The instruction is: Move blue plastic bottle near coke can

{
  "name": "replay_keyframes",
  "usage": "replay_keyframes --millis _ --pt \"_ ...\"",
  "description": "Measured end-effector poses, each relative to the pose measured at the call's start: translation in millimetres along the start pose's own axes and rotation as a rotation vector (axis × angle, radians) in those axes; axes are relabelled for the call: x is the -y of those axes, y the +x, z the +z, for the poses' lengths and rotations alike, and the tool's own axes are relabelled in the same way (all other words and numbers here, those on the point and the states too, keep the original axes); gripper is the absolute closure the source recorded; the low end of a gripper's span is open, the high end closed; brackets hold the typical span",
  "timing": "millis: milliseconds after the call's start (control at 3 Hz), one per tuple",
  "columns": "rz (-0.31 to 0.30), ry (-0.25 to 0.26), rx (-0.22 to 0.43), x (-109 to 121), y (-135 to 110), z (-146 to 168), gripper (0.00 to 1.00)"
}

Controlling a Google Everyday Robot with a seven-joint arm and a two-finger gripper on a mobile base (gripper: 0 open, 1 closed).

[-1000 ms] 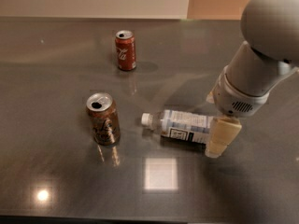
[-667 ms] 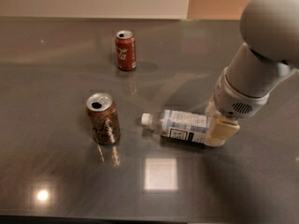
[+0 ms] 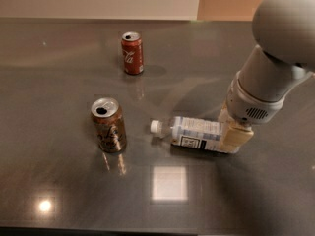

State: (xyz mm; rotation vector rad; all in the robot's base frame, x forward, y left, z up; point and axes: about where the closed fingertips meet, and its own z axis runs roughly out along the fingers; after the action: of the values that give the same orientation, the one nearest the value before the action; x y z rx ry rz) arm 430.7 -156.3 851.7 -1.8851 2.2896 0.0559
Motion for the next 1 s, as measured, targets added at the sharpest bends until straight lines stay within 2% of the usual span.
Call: replay_keyframes --millis 333,1000 --pt "0.008 0.003 0.019 14.3 -7.3 -18.0 1.00" --pt "0.032 0.013 0.046 73.9 -31.7 -50.4 1.00"
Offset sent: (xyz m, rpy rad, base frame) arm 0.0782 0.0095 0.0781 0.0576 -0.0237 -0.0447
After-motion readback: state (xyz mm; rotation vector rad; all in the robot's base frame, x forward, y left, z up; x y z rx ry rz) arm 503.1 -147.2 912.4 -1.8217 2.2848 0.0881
